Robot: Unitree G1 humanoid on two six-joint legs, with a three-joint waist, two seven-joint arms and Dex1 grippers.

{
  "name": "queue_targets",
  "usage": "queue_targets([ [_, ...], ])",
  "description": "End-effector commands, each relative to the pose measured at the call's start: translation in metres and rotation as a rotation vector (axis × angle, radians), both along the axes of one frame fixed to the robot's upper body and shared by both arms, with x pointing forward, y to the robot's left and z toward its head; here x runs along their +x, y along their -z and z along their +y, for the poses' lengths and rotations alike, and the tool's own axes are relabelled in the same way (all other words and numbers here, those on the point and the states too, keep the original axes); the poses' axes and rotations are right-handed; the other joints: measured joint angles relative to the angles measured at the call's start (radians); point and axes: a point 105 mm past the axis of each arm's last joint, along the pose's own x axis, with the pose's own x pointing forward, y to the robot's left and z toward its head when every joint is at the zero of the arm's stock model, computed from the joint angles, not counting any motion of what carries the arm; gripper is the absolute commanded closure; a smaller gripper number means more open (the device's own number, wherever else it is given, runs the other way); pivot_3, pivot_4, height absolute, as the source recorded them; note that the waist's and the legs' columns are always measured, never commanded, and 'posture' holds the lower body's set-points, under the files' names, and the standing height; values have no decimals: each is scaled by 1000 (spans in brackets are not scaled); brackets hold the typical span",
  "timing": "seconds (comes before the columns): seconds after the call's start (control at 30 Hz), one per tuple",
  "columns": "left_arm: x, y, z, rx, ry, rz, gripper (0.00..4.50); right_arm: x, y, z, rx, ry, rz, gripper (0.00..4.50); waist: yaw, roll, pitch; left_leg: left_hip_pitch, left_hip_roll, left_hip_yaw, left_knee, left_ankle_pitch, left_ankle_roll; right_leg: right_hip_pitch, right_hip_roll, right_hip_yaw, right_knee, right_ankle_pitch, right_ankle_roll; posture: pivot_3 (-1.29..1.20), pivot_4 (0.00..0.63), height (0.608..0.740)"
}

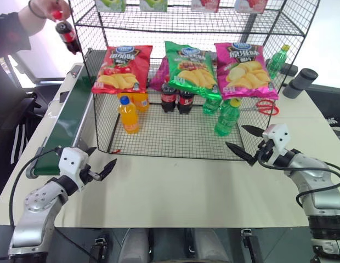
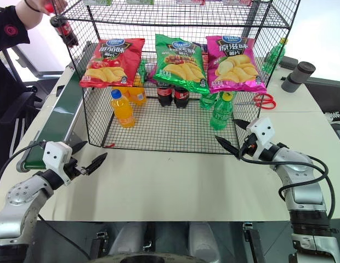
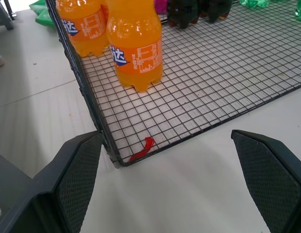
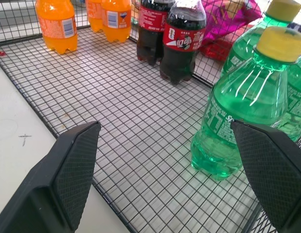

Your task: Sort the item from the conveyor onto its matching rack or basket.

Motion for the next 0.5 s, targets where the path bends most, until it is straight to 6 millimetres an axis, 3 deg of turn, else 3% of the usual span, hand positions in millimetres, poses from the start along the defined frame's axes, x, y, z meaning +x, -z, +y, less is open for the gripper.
queue_targets([
  [0.03, 1, -25, 26, -56, -115, -88, 0, -2, -10, 4, 19, -9, -46, 42, 0, 0, 0, 0, 0, 0, 0, 0, 0, 0, 0, 0, 0, 0, 0, 0, 150, 740],
  [0.27, 9, -63, 88, -176, -453, -269, 0, -4, -11, 24, 52, -65, -49, 42, 1, 0, 0, 0, 0, 0, 1, 0, 0, 0, 0, 0, 1, 0, 0, 0, 150, 740],
  [0.37, 7, -60, 113, -143, -595, -286, 0, -5, -14, 41, 71, -114, -56, 42, -2, 0, 0, 0, 0, 0, 1, 0, 0, 0, 0, 0, 1, 0, 1, 0, 150, 740],
  [0.5, 8, -48, 121, -123, -638, -271, 0, -7, -18, 61, 100, -153, -66, 42, 0, -1, 0, 0, 0, 0, 1, 0, 0, 0, 1, 0, 1, 0, 1, 0, 150, 740],
])
